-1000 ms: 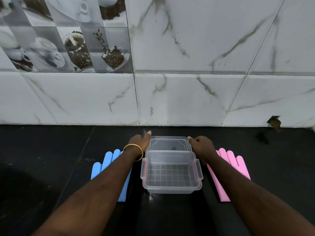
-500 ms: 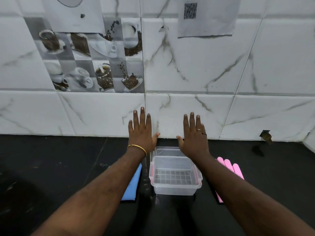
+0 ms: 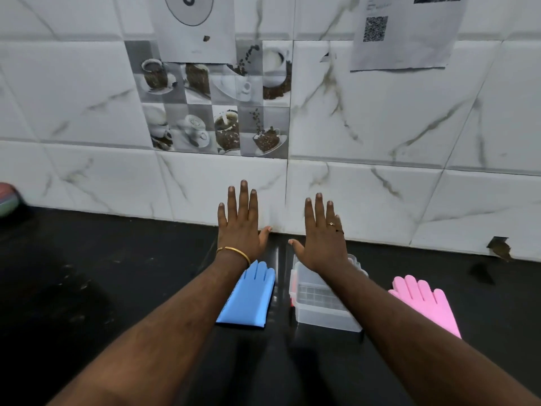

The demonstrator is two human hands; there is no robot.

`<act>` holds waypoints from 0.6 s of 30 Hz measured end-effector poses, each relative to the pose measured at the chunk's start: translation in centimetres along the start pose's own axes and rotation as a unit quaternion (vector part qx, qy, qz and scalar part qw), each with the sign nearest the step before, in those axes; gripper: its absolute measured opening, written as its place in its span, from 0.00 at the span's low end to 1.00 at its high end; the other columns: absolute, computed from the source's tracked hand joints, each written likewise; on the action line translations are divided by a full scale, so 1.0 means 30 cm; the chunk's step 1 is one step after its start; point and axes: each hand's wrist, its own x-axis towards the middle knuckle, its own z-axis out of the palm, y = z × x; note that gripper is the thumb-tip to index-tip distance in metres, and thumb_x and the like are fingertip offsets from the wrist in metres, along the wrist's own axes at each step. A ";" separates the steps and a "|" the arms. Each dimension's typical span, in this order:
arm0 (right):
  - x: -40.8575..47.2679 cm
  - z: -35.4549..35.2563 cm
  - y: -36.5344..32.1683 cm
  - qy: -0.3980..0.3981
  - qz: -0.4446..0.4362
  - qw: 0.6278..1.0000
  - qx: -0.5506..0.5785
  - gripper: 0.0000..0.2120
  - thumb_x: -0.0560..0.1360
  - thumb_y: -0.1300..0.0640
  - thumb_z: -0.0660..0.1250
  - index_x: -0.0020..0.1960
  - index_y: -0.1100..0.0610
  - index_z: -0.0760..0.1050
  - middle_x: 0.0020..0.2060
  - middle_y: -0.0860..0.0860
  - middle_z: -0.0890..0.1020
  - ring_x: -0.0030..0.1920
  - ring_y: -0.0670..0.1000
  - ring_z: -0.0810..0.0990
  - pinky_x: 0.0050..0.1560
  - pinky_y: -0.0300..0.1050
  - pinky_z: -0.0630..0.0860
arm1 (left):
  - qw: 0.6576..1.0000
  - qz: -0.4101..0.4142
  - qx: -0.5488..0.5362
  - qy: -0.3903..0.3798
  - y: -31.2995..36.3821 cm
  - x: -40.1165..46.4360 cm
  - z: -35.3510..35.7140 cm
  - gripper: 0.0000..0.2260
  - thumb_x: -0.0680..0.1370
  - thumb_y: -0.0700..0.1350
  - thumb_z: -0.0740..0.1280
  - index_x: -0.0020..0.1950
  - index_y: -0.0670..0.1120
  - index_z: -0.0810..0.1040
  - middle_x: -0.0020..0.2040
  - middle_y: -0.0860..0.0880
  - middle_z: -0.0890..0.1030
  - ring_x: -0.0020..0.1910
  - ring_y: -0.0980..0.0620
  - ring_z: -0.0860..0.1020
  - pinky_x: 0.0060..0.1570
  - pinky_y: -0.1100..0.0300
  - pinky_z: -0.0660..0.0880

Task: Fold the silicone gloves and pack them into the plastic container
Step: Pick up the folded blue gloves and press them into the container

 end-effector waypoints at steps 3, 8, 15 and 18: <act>-0.023 0.040 -0.048 -0.030 -0.003 0.999 0.021 0.46 0.77 0.39 0.63 0.82 0.55 0.40 0.81 0.57 0.40 0.81 0.62 0.45 0.78 0.57 0.55 | 0.999 -0.004 -0.005 -0.032 -0.034 -0.039 0.022 0.40 0.78 0.62 0.56 0.79 0.44 0.40 0.77 0.44 0.29 0.77 0.40 0.34 0.74 0.39 0.47; -0.069 0.144 -0.311 -0.109 -0.073 0.986 0.103 0.34 0.78 0.47 0.64 0.79 0.55 0.56 0.79 0.56 0.59 0.77 0.59 0.60 0.72 0.55 0.65 | 0.990 -0.088 -0.004 -0.106 -0.267 -0.154 0.103 0.40 0.78 0.61 0.57 0.79 0.43 0.41 0.79 0.43 0.36 0.78 0.39 0.44 0.72 0.41 0.55; -0.180 0.307 -0.384 -0.280 0.133 0.928 0.207 0.29 0.74 0.44 0.68 0.70 0.56 0.67 0.65 0.53 0.75 0.63 0.55 0.77 0.61 0.47 0.74 | 0.924 -0.213 -0.124 -0.292 -0.313 -0.266 0.205 0.37 0.78 0.56 0.62 0.78 0.42 0.48 0.77 0.41 0.58 0.72 0.39 0.64 0.66 0.45 0.67; -0.186 0.349 -0.399 -0.368 0.233 0.864 0.251 0.25 0.75 0.43 0.69 0.65 0.57 0.72 0.58 0.54 0.80 0.56 0.53 0.81 0.57 0.45 0.78 | 0.891 -0.239 -0.163 -0.351 -0.339 -0.300 0.251 0.30 0.78 0.54 0.63 0.74 0.41 0.60 0.73 0.40 0.67 0.69 0.41 0.69 0.66 0.48 0.69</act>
